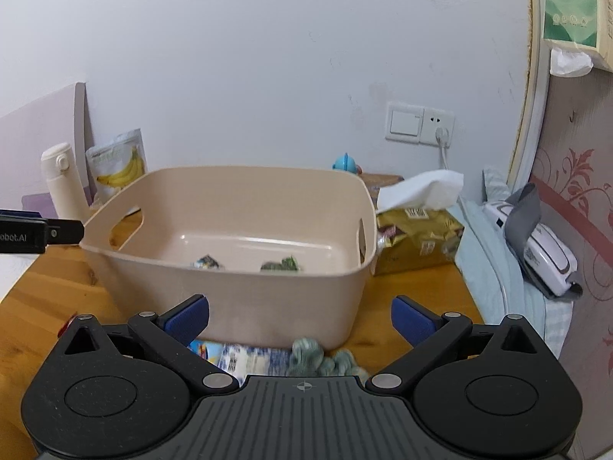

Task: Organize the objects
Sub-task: 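Grasp the white plush with the right tool while the left tool grasps the Hello Kitty plush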

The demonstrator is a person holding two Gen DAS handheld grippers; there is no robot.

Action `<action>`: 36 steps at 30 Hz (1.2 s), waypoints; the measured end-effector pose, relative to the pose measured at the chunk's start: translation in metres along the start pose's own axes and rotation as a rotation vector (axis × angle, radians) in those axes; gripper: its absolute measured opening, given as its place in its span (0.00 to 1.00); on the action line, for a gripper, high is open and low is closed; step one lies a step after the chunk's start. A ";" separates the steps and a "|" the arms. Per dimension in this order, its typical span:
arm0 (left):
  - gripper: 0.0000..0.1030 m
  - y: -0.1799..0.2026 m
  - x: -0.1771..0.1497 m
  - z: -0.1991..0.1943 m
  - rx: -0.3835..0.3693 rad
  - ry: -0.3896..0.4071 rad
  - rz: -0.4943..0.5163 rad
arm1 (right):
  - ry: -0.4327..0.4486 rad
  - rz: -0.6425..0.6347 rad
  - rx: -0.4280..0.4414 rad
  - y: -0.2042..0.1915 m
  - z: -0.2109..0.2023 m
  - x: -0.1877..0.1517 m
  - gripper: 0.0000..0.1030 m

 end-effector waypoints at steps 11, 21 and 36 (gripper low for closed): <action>0.71 -0.012 -0.042 0.000 0.001 -0.056 -0.022 | -0.057 -0.060 0.020 -0.014 -0.002 -0.041 1.00; 0.71 -0.021 -0.072 0.008 -0.004 -0.115 -0.019 | -0.111 -0.043 0.039 -0.019 0.003 -0.066 1.00; 0.71 -0.011 -0.102 0.036 -0.045 -0.208 -0.017 | -0.159 0.038 0.104 -0.022 0.019 -0.092 1.00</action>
Point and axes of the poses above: each gripper's, at about its wrist camera, not at the fingertips, and z roughly the way its jaws point, y to its right, x to its top, the point moved 6 cm from there along z, roughly the way its jaws point, and after that the axes turned 8 degrees about -y, right-handed, at the moved point
